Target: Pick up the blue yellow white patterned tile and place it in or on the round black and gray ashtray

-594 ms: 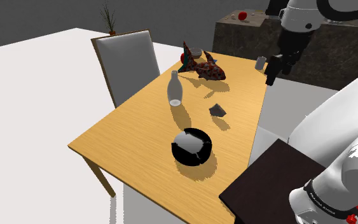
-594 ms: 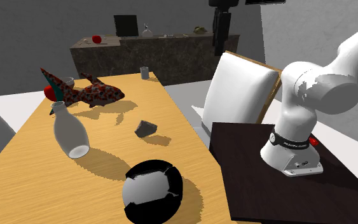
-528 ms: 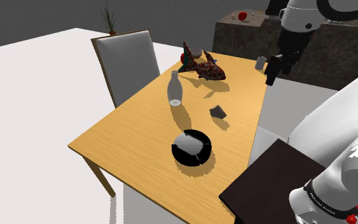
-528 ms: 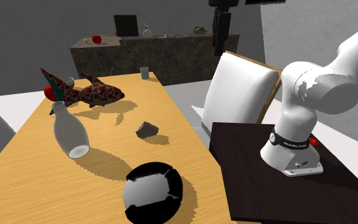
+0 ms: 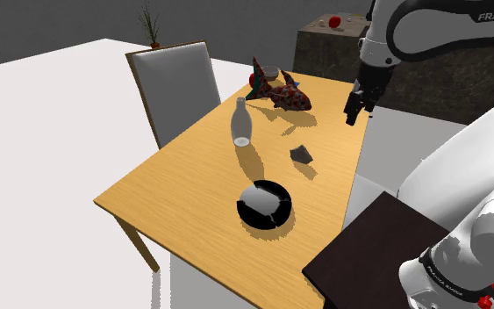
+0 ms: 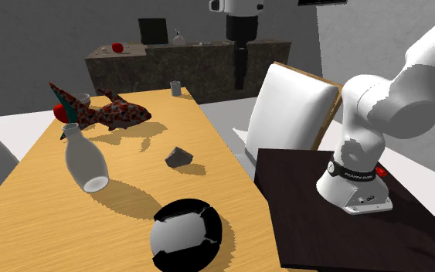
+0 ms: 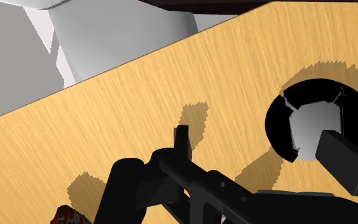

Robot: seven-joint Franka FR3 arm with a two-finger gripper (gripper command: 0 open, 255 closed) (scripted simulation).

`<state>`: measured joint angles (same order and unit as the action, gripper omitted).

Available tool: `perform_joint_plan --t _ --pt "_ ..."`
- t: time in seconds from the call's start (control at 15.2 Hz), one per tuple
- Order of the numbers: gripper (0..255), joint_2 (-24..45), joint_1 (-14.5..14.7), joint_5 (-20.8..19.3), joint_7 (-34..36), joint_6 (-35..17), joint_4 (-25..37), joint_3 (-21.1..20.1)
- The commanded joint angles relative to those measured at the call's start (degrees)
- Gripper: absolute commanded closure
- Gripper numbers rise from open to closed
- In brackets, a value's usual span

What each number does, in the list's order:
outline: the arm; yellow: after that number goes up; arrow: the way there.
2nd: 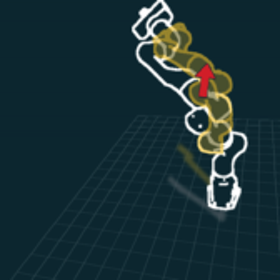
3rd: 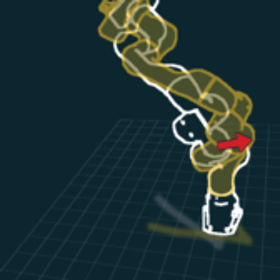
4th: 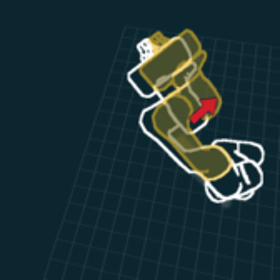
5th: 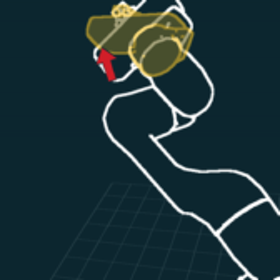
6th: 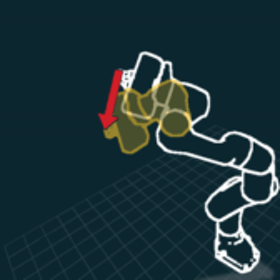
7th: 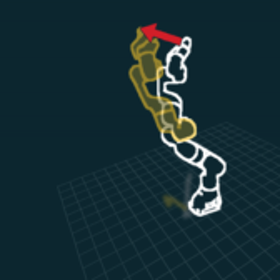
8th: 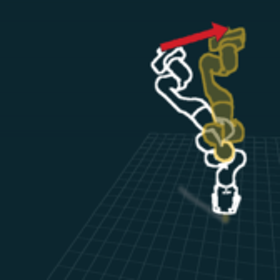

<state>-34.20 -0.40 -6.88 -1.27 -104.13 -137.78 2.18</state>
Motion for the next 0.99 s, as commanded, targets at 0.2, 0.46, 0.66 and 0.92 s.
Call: perform_joint_plan --t 0.2,0.46,0.66,0.92 --pt "0 8.8 0.0 -0.7 -3.5 -9.4 -0.2 2.3" --pt "0 16.9 -0.1 -0.6 -6.6 -16.2 1.5 4.1" --pt "0 23.3 0.0 0.0 -9.1 -20.7 3.6 5.3" --pt "0 32.1 -0.1 1.5 -12.7 -25.8 7.5 6.3"
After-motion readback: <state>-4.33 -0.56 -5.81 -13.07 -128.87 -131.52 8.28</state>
